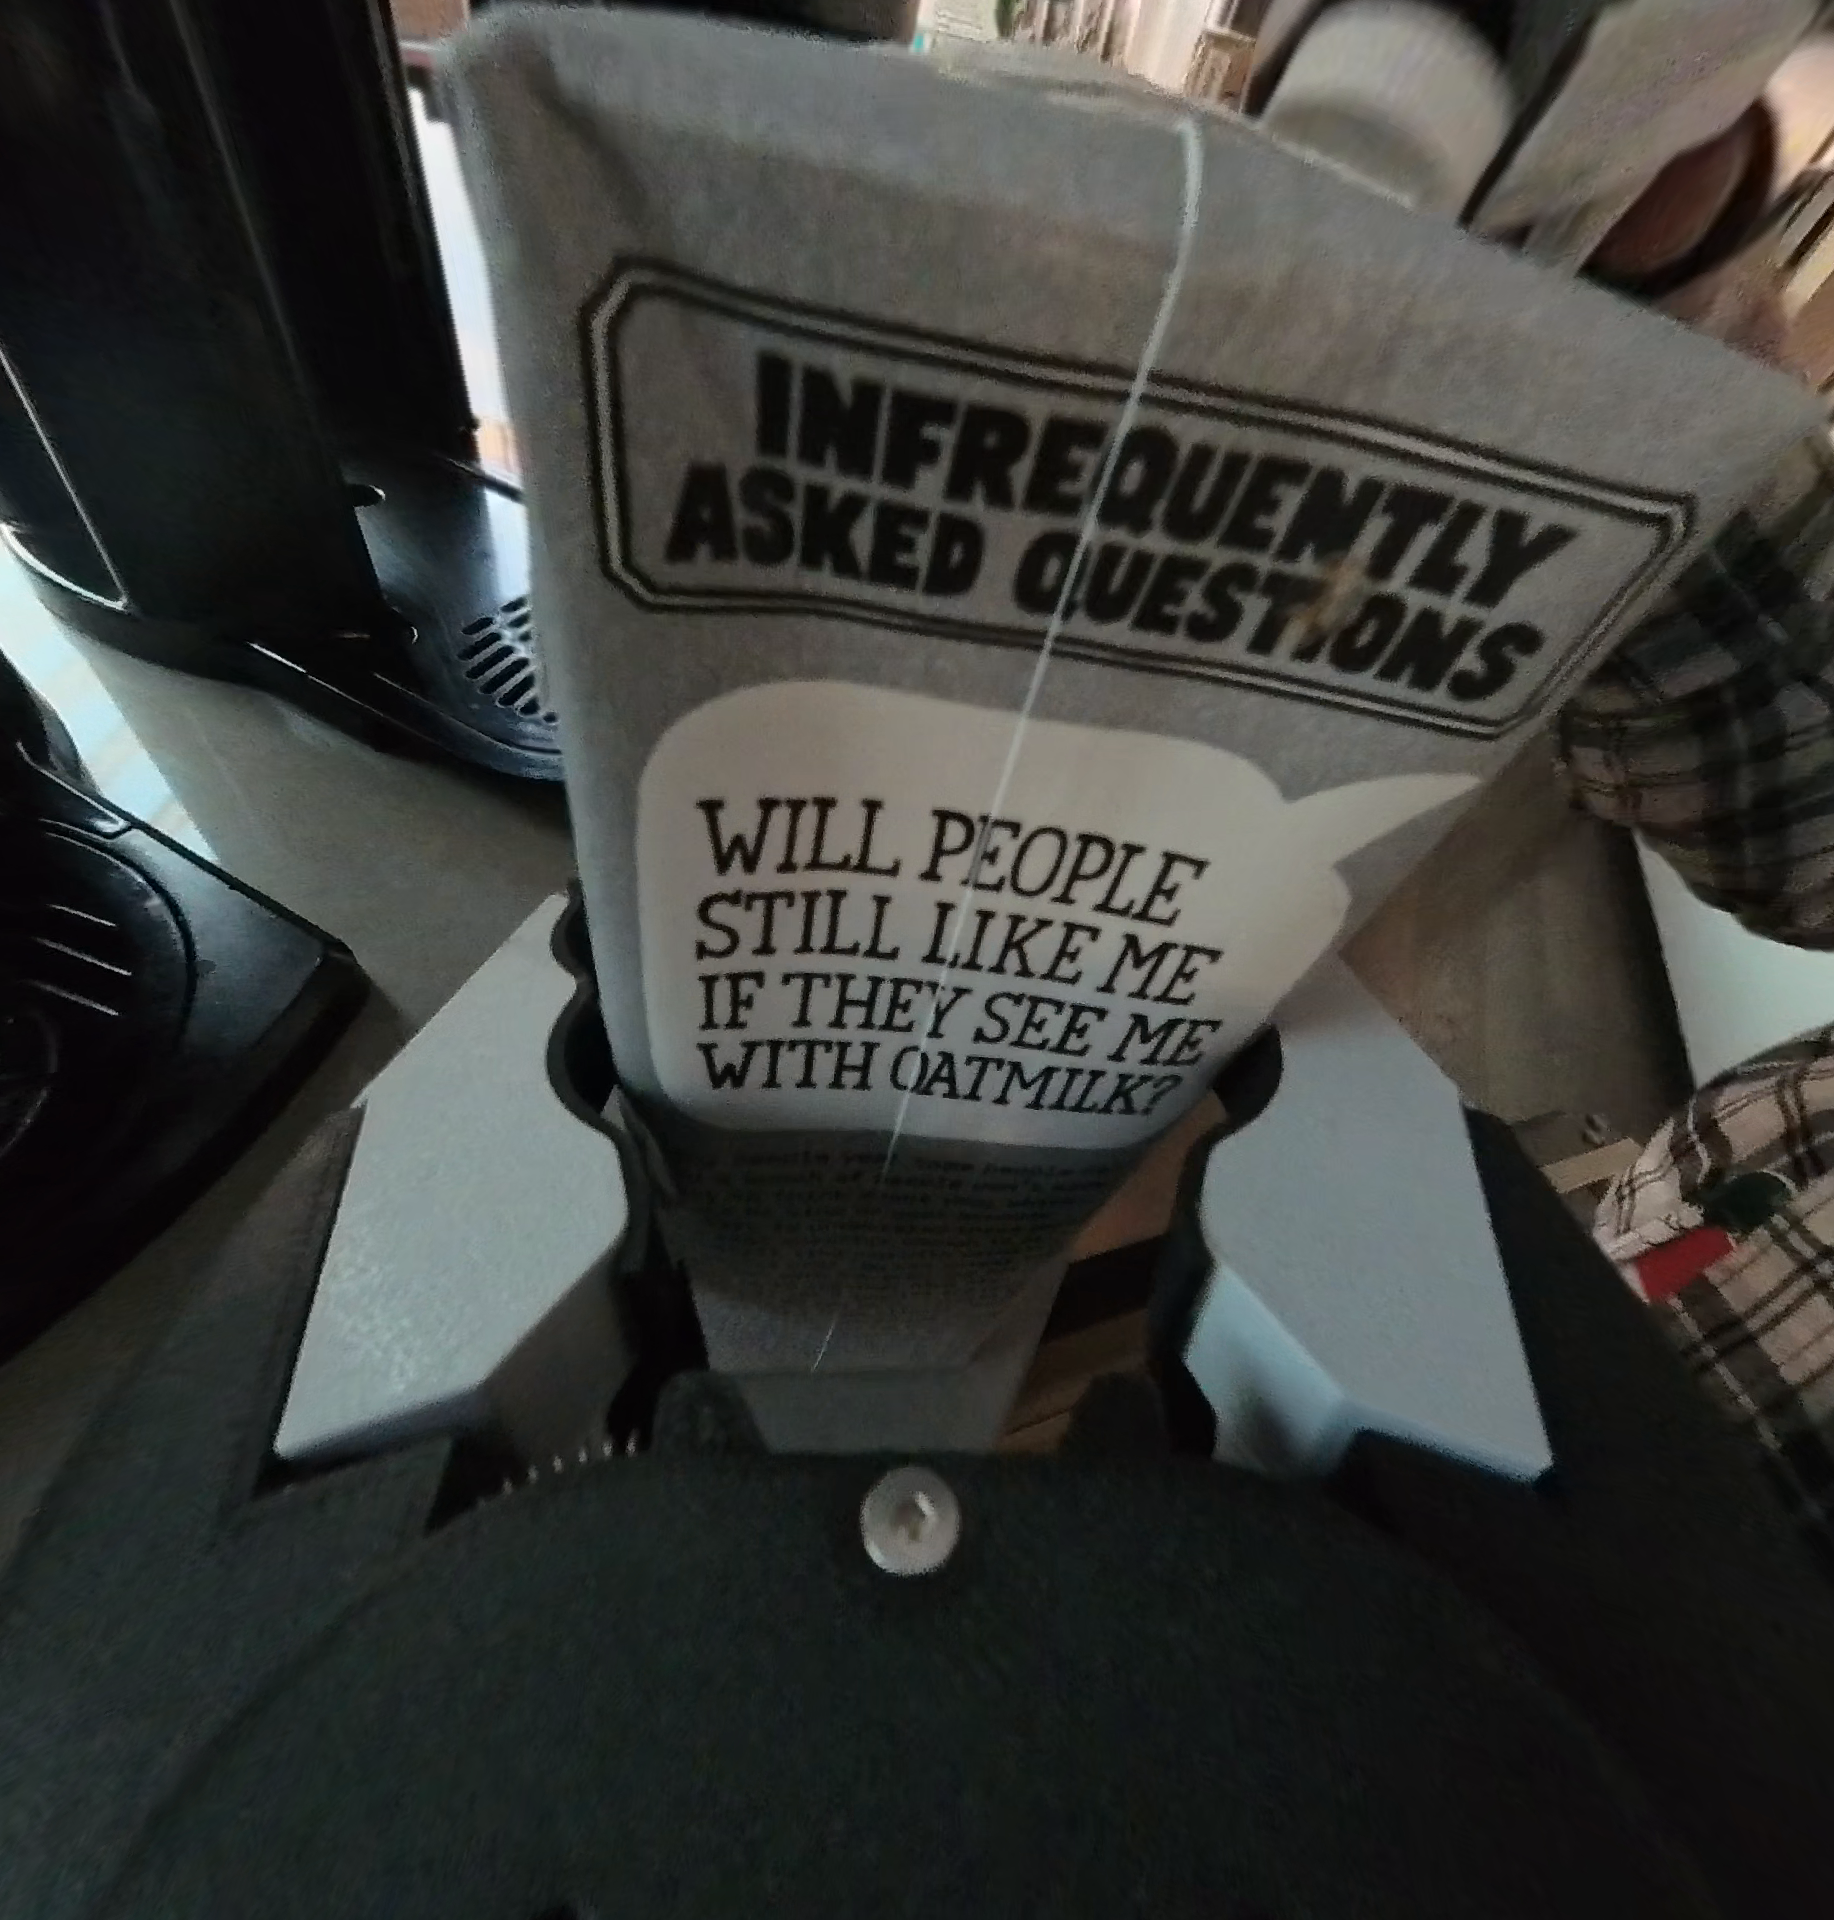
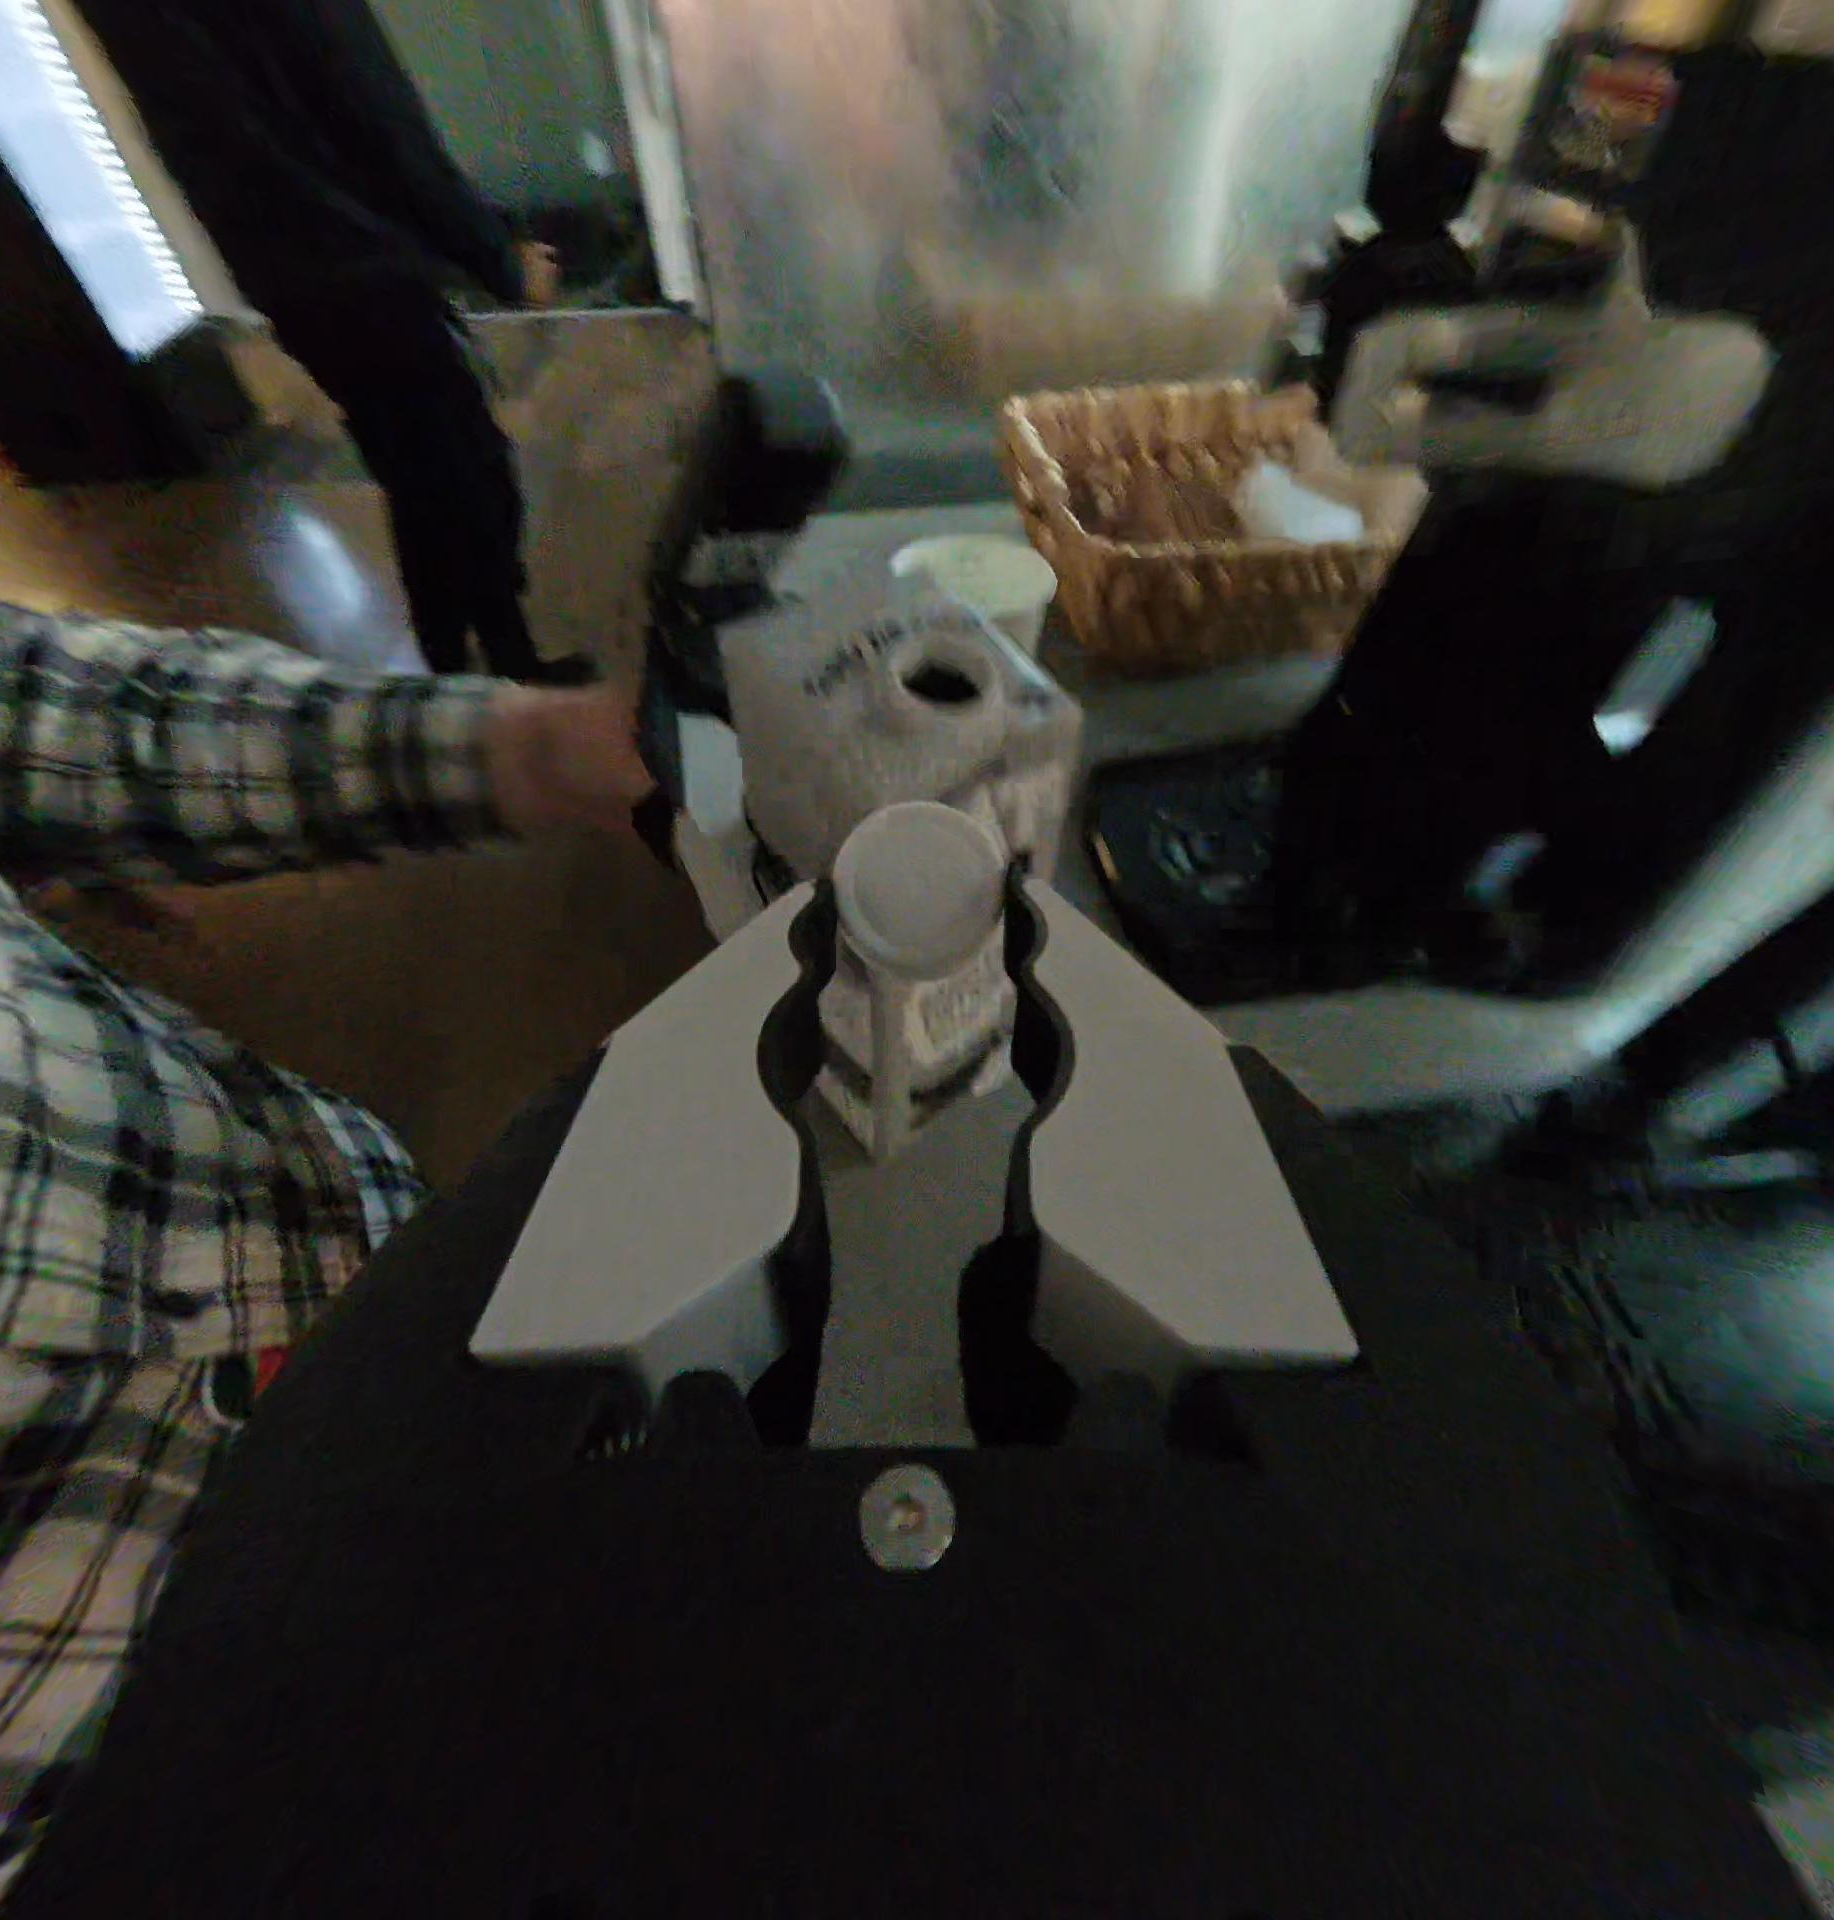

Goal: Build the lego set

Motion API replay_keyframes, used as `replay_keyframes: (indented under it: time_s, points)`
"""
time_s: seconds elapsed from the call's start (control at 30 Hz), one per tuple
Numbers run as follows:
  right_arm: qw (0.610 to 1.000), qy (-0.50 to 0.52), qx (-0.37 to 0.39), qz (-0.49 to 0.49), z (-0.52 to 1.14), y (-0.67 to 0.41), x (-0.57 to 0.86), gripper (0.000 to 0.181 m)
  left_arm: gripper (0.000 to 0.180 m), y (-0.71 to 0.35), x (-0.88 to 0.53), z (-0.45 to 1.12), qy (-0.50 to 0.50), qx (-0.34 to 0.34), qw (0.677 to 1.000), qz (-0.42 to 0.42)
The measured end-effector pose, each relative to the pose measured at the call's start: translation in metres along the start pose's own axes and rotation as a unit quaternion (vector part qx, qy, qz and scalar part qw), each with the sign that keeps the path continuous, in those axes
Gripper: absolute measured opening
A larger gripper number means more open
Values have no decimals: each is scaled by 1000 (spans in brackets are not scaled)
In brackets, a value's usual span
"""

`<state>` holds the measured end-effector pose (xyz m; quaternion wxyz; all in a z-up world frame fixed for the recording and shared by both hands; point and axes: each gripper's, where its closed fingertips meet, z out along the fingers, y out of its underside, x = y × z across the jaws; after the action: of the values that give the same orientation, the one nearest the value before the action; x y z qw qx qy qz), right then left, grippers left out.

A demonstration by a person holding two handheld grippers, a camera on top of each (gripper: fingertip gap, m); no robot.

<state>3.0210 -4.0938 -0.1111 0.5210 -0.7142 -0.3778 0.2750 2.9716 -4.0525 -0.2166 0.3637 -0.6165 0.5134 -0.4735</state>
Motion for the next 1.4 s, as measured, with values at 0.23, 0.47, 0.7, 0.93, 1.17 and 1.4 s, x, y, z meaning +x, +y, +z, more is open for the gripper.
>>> replay_keyframes:
  time_s: [0.23, 0.47, 0.7, 0.93, 1.17, 1.4]
  points:
    - [993, -90, -64, -53, 61, -28, -3, 30, 116, 0, 0, 0, 1, 2, 1000, 1]
    - [984, -120, -118, -63, 79, -22, 3, 30, 115, 0, 0, 0, 5, 5, 1000, 1]
    - [967, -195, -149, -71, 78, -19, 3, 30, 114, 1, 1, 0, 10, -3, 1000, 4]
    - [936, -301, -151, -104, 80, -19, 0, 30, 110, 2, 3, -1, 33, -6, 999, 5]
    - [919, -347, -150, -110, 82, -19, -4, 31, 110, 2, 5, -4, 50, -2, 999, 9]
    - [969, -222, -110, 0, 85, -21, -1, 31, 110, 1, 2, -4, 31, 6, 999, 3]
